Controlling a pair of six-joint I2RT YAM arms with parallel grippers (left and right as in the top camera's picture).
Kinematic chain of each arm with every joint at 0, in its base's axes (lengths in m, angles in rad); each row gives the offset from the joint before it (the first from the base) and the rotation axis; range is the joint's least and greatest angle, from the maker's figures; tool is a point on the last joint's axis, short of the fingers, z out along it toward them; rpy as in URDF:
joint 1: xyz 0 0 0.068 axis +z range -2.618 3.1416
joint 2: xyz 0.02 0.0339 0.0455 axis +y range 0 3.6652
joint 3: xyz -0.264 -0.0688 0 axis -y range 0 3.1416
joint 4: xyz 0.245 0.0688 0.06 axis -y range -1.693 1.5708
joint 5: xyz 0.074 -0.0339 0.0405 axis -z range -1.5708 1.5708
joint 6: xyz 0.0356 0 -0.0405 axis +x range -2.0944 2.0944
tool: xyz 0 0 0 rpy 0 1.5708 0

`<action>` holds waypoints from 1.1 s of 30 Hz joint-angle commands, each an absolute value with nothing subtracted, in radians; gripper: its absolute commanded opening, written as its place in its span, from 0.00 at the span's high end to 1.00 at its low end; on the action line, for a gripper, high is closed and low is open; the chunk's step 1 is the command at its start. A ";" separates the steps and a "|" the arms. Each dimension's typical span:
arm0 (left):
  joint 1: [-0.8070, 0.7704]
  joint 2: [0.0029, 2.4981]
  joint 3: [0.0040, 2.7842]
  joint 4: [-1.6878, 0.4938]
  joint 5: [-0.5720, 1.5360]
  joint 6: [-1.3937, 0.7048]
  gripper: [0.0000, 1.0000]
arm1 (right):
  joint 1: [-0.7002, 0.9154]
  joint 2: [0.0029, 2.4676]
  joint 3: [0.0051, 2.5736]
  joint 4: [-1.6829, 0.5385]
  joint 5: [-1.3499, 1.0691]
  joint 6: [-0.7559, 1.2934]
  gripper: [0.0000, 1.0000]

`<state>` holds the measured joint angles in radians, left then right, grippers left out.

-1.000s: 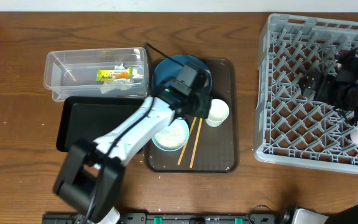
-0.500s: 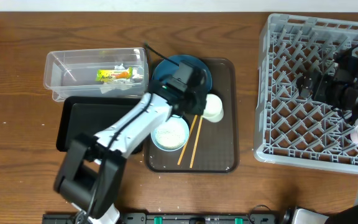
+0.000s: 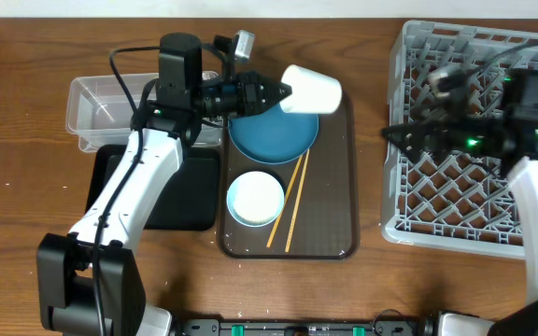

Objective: Sort waste into correct bins and load items into the dishwasher rack
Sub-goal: 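Hand the white cup from the left gripper to the right gripper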

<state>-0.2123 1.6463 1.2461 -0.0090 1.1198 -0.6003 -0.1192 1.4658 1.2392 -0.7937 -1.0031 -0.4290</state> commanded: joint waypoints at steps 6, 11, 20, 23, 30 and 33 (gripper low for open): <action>-0.243 1.646 1.250 -0.002 1.274 -0.679 0.94 | 0.049 1.497 1.249 -0.679 -1.265 -0.596 0.01; -0.250 1.646 1.250 -0.002 1.306 -0.690 0.94 | 0.094 1.497 1.249 -0.558 -1.277 -0.554 0.03; -0.250 1.646 1.250 -0.002 1.306 -0.691 0.94 | 0.113 1.497 1.249 -0.482 -1.276 -0.513 0.27; -0.250 1.646 1.250 -0.002 1.306 -0.694 0.94 | 0.113 1.497 1.249 -0.482 -1.275 -0.513 0.39; -0.250 1.646 1.250 -0.002 1.305 -0.682 0.91 | 0.113 1.497 1.249 -0.483 -1.245 -0.495 0.67; -0.250 1.646 1.250 -0.015 1.295 -0.586 0.60 | 0.110 1.497 1.249 -0.489 -1.131 -0.411 0.71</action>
<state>-0.2493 1.6466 1.2457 -0.0063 1.2980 -0.6556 0.1032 1.4887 1.2392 -0.4831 -1.2129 -0.4835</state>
